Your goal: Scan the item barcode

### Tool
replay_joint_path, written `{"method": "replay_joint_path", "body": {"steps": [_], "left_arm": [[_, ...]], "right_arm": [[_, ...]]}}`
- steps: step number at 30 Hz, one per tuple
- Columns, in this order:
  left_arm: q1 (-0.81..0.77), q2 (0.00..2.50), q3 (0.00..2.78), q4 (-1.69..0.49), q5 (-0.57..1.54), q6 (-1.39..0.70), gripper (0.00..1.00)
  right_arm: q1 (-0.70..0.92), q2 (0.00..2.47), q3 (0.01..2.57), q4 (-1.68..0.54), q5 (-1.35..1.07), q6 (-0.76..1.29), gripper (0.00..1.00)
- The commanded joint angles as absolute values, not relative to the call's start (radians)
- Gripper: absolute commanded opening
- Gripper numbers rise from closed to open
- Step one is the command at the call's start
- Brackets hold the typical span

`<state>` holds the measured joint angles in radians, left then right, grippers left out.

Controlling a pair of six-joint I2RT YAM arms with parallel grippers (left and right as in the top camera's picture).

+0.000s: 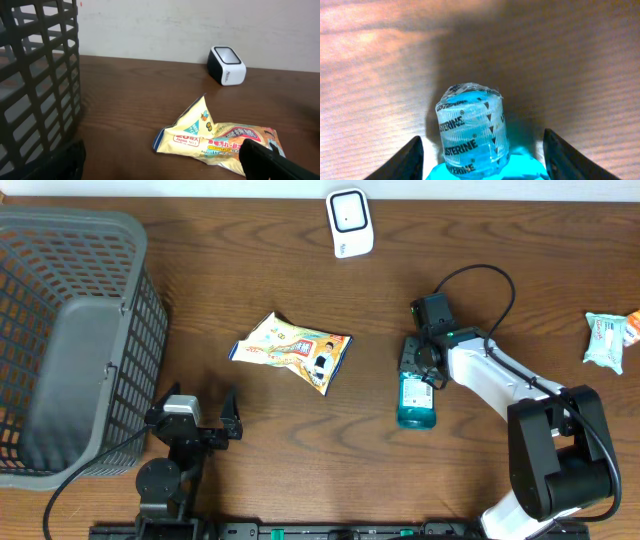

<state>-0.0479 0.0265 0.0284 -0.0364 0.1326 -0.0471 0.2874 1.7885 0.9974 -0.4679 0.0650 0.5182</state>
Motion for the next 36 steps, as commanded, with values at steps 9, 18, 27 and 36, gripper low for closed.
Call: {"method": "replay_joint_path", "body": {"steps": [9, 18, 27, 36], "left_arm": [[-0.051, 0.031, 0.004, -0.056, 0.142, -0.034, 0.98], [-0.051, 0.031, 0.004, -0.056, 0.142, -0.034, 0.98], [-0.051, 0.031, 0.004, -0.056, 0.142, -0.034, 0.98], [-0.051, 0.031, 0.004, -0.055, 0.142, -0.034, 0.98]], "right_arm": [[0.301, 1.848, 1.004, -0.422, 0.073, 0.527, 0.27], [0.301, 1.824, 1.091, -0.480, 0.012, 0.515, 0.22], [0.301, 1.705, 1.239, -0.640, 0.009, 0.466, 0.16], [0.301, 1.572, 1.244, -0.636, 0.009, 0.466, 0.12]]}}
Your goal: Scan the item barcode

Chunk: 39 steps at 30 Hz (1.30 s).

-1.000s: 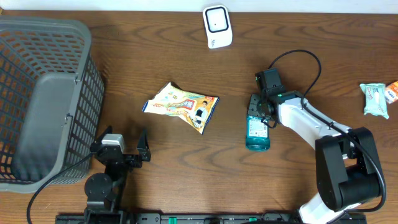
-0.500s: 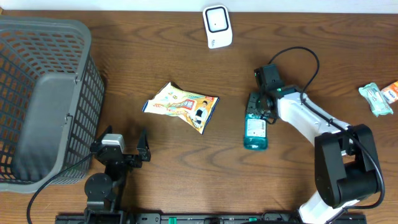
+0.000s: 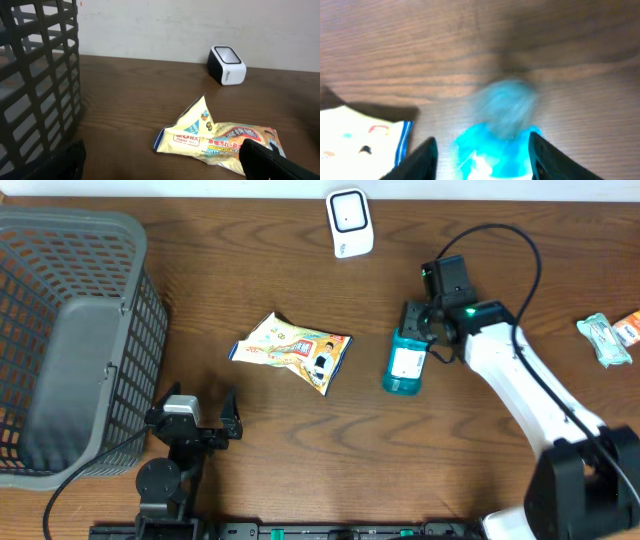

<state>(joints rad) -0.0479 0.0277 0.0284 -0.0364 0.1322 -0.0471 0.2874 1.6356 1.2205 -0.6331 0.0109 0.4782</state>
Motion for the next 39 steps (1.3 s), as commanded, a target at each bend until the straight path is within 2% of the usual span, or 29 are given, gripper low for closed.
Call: {"method": "replay_joint_path", "body": {"steps": [1, 10, 17, 18, 21, 22, 23, 28, 32, 37, 39], "left_arm": [[-0.051, 0.031, 0.004, -0.056, 0.142, -0.034, 0.98], [-0.051, 0.031, 0.004, -0.056, 0.142, -0.034, 0.98], [-0.051, 0.031, 0.004, -0.056, 0.142, -0.034, 0.98], [-0.051, 0.031, 0.004, -0.055, 0.142, -0.034, 0.98], [-0.051, 0.031, 0.004, -0.056, 0.142, -0.034, 0.98], [-0.051, 0.031, 0.004, -0.056, 0.142, -0.034, 0.98], [-0.051, 0.031, 0.004, -0.055, 0.142, -0.034, 0.98], [-0.051, 0.031, 0.004, -0.056, 0.142, -0.034, 0.98], [-0.051, 0.031, 0.004, -0.056, 0.142, -0.034, 0.98], [-0.051, 0.031, 0.004, -0.056, 0.142, -0.034, 0.98], [-0.051, 0.031, 0.004, -0.055, 0.142, -0.034, 0.98]], "right_arm": [[0.301, 1.546, 1.244, -0.637, 0.009, 0.466, 0.12], [0.303, 1.412, 1.243, -0.671, 0.086, 0.462, 0.11], [0.303, 1.480, 1.242, -0.670, 0.107, 0.427, 0.25], [0.303, 1.497, 1.242, -0.670, 0.107, 0.429, 0.36], [0.303, 1.563, 1.242, -0.656, 0.107, 0.429, 0.85], [0.303, 1.588, 1.242, -0.648, 0.106, 0.429, 0.98], [0.303, 1.620, 1.242, -0.640, 0.106, 0.429, 0.99], [0.303, 1.749, 1.242, -0.596, 0.092, 0.433, 0.99], [0.278, 1.781, 1.242, -0.585, 0.092, 0.551, 0.75], [0.244, 1.782, 1.242, -0.588, 0.101, 0.677, 0.63], [0.236, 1.786, 1.242, -0.597, 0.123, 0.709, 0.62]]}}
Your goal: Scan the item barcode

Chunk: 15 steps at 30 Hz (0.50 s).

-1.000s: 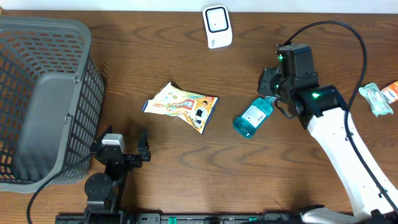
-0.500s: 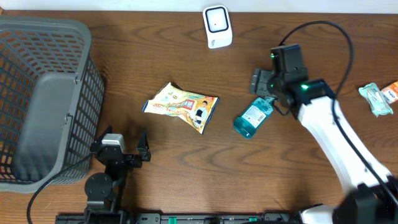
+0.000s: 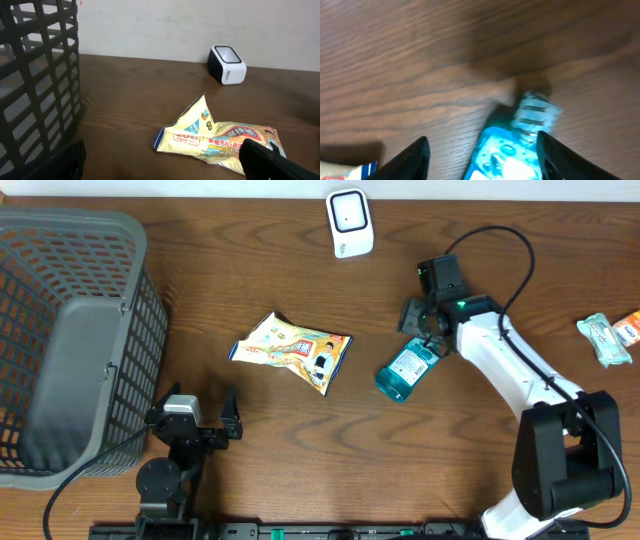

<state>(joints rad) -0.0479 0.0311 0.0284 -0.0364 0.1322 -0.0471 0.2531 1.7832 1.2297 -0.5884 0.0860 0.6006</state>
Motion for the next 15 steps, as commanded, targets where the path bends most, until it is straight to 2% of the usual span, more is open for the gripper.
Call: {"method": "replay_joint_path", "body": {"steps": [1, 6, 10, 15], "left_arm": [[-0.051, 0.031, 0.004, -0.055, 0.142, -0.034, 0.98], [-0.051, 0.031, 0.004, -0.056, 0.142, -0.034, 0.98], [-0.051, 0.031, 0.004, -0.056, 0.142, -0.034, 0.98], [-0.051, 0.031, 0.004, -0.055, 0.142, -0.034, 0.98]], "right_arm": [[0.235, 1.787, 1.242, -0.599, 0.129, 0.716, 0.61], [0.228, 1.801, 1.242, -0.616, 0.139, 0.745, 0.53], [0.228, 1.833, 1.242, -0.694, 0.206, 0.885, 0.44], [0.225, 1.885, 1.242, -0.727, 0.282, 1.007, 0.45]]}}
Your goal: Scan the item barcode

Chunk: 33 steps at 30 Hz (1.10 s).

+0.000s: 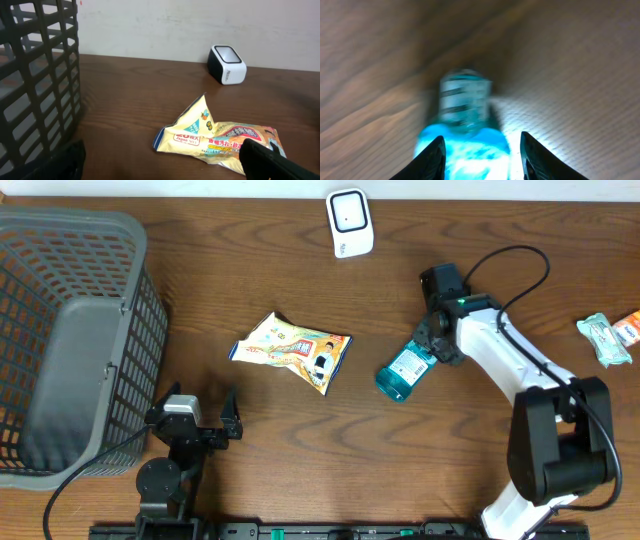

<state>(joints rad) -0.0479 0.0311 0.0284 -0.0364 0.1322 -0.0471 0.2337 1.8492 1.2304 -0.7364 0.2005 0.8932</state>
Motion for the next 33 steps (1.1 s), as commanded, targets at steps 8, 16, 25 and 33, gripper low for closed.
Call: {"method": "replay_joint_path", "body": {"steps": [8, 16, 25, 33], "left_arm": [[-0.051, 0.031, 0.004, -0.056, 0.142, -0.034, 0.98], [-0.051, 0.031, 0.004, -0.056, 0.142, -0.034, 0.98], [-0.051, 0.031, 0.004, -0.056, 0.142, -0.034, 0.98], [-0.051, 0.031, 0.004, -0.056, 0.142, -0.034, 0.98]], "right_arm": [[0.224, 2.010, 1.242, -0.623, 0.261, 1.006, 0.44], [0.224, 2.046, 1.242, -0.632, 0.235, 1.006, 0.20], [0.224, 2.004, 1.244, -0.631, 0.180, 0.976, 0.03], [0.222, 1.813, 1.251, -0.624, 0.181, 0.827, 0.02]]}}
